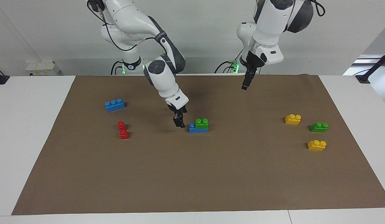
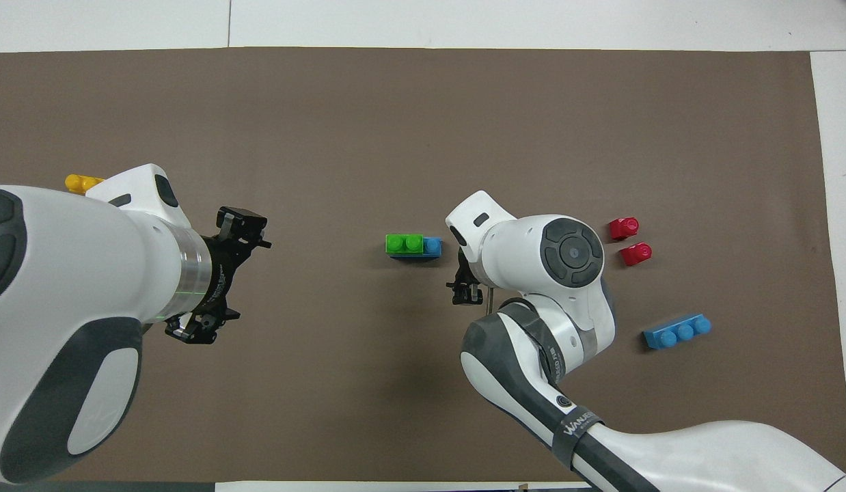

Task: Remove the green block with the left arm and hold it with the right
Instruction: 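Reach the left gripper toward the green brick while the right gripper waits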

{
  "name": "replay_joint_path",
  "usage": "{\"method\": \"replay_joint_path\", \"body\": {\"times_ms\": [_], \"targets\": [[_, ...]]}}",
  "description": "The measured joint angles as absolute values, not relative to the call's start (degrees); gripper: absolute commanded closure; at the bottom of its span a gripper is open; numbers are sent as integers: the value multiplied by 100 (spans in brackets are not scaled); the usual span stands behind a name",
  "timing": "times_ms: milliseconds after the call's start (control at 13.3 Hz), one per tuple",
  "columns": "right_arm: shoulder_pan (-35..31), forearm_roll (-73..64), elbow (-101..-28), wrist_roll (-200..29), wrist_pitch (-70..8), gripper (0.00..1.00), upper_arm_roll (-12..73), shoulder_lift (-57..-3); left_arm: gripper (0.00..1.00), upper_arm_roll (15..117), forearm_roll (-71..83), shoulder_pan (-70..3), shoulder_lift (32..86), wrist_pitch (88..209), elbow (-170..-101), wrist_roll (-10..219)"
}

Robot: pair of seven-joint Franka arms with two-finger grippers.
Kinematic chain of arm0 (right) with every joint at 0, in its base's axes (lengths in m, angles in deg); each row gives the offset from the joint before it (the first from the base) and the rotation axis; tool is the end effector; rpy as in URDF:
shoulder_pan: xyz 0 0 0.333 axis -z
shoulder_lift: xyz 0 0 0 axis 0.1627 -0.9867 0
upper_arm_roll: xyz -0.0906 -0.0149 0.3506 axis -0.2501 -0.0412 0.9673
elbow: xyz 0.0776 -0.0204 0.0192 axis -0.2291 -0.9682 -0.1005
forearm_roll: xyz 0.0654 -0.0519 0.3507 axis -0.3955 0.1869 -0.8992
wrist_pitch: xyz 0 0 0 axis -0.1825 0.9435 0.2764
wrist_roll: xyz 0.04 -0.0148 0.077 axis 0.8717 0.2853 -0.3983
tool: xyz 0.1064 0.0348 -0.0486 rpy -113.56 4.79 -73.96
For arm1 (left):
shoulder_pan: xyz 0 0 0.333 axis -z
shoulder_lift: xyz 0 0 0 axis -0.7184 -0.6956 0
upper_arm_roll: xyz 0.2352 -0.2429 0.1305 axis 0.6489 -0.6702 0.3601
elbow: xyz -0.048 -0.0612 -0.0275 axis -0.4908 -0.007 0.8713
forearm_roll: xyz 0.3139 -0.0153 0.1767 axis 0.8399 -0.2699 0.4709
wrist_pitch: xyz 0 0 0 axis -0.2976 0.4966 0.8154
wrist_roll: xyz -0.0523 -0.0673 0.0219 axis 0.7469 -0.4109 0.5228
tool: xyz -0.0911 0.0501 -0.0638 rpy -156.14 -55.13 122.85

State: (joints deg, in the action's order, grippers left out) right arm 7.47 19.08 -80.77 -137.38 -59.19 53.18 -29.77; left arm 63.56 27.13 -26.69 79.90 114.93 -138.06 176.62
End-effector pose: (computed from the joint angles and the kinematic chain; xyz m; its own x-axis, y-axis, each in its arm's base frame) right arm 0.5095 0.2955 0.3887 0.0822 0.9547 0.2859 0.9925 -0.1044 0.0632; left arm 0.4211 -0.2065 0.6053 0.4376 0.8976 -0.0533 0.8982 -0.4335 0.0736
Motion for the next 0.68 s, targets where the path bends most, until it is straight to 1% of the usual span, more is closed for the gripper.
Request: {"method": "replay_joint_path", "body": {"times_ms": [225, 375, 676], "targets": [[750, 1908, -8109, -14145, -5922, 0, 5319, -3015, 0, 6355, 2703, -2381, 7969, 12097, -14056, 18626], [750, 1908, -8111, -14269, -5979, 0, 5318, -3064, 0, 6353, 2703, -2202, 7855, 12393, -14162, 19150], [750, 1908, -8114, -14322, -6422, 0, 5320, -3248, 0, 6352, 2703, -1878, 7322, 12963, -14211, 19770]]}}
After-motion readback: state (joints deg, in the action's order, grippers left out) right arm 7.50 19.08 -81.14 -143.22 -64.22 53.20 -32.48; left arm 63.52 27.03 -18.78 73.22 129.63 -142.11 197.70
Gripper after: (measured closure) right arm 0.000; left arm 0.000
